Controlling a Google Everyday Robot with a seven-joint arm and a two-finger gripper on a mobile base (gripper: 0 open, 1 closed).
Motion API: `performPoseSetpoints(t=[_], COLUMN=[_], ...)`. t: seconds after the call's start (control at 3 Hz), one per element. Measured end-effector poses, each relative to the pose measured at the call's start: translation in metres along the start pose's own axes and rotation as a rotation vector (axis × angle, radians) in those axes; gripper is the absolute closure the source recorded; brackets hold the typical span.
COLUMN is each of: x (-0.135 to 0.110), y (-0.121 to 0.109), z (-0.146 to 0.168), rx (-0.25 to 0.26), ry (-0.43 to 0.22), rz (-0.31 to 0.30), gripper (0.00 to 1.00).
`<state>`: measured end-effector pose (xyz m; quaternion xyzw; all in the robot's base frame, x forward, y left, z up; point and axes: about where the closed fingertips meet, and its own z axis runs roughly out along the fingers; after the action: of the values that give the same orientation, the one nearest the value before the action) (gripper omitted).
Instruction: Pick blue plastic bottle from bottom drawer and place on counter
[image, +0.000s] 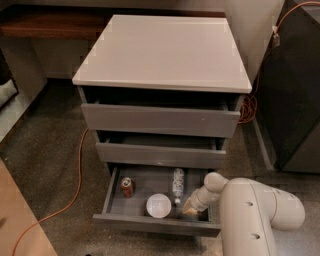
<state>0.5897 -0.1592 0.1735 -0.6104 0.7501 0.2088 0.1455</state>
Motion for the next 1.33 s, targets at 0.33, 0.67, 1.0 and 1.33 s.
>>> performPoseSetpoints(t=[0.33,0.67,1.0,1.33], x=[0.008,0.015,0.021,0.028], y=[0.004,0.015,0.031,0.051], z=[0.011,0.019,0.028,0.032], rx=[-0.009,-0.014,-0.027,-0.034], ry=[0.008,0.012,0.014,0.013], rz=[0.009,0.015,0.019,0.024], gripper=[1.0,1.0,1.0,1.0])
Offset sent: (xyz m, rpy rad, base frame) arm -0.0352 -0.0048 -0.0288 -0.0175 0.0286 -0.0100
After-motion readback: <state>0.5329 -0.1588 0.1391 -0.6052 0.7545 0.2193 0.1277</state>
